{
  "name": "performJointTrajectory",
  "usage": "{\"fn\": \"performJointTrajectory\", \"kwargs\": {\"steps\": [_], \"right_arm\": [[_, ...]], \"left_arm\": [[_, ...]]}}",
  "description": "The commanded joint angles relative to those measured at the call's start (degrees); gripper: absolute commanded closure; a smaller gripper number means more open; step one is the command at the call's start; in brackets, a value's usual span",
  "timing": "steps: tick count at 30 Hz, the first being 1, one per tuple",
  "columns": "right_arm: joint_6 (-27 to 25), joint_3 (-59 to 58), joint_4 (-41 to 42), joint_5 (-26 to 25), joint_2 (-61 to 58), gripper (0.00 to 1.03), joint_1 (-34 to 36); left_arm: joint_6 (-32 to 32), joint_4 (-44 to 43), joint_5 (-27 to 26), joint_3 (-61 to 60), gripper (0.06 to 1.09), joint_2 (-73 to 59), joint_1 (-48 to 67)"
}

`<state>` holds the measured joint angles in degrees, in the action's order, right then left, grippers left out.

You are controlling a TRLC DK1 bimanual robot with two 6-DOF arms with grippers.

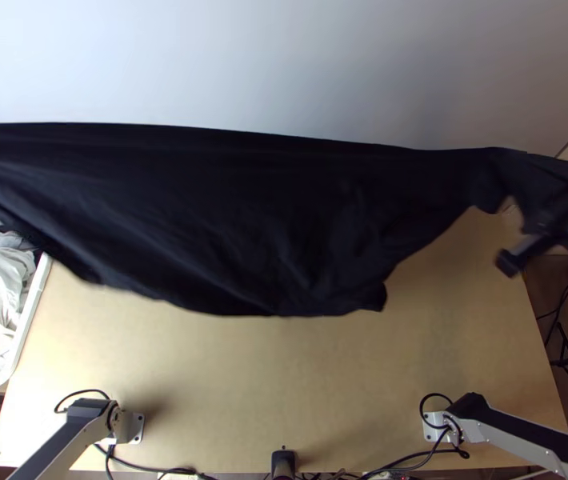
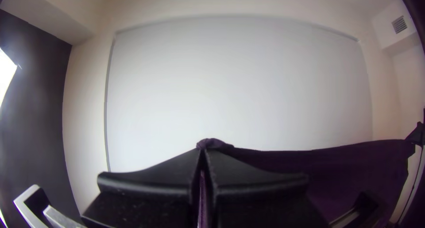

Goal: Fold the t-shirt

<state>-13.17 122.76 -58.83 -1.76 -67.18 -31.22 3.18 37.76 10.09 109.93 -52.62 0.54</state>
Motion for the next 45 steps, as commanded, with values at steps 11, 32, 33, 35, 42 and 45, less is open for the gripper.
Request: {"fn": "performJointTrajectory", "kwargs": {"steps": [11, 32, 33, 35, 42, 45], "right_arm": [[2.9, 0.3, -7.8, -0.8, 7.8, 1.00, -0.1], [8.7, -9.1, -12.0, 8.1, 8.8, 1.00, -0.5], [8.7, -8.8, -12.6, 8.3, 8.7, 1.00, -0.8], [8.8, -8.5, -14.1, 9.1, 8.8, 1.00, -0.9], [8.3, -3.8, -14.1, 9.1, 10.1, 1.00, -0.5], [8.2, 0.6, -13.7, 8.5, 9.3, 1.00, -0.2]], "left_arm": [[-0.1, 3.1, -9.1, -8.4, 1.05, 13.1, 1.6], [-2.7, 8.3, -11.8, -22.0, 1.05, 21.2, 0.9], [-2.7, 8.6, -11.8, -22.0, 1.05, 21.7, 0.9], [-2.7, 9.9, -12.2, -22.0, 1.05, 22.6, 0.9], [-2.3, 7.3, -13.2, -19.5, 1.05, 23.7, -0.1], [-2.0, 5.9, -13.3, -16.8, 1.05, 22.2, -0.1]]}}
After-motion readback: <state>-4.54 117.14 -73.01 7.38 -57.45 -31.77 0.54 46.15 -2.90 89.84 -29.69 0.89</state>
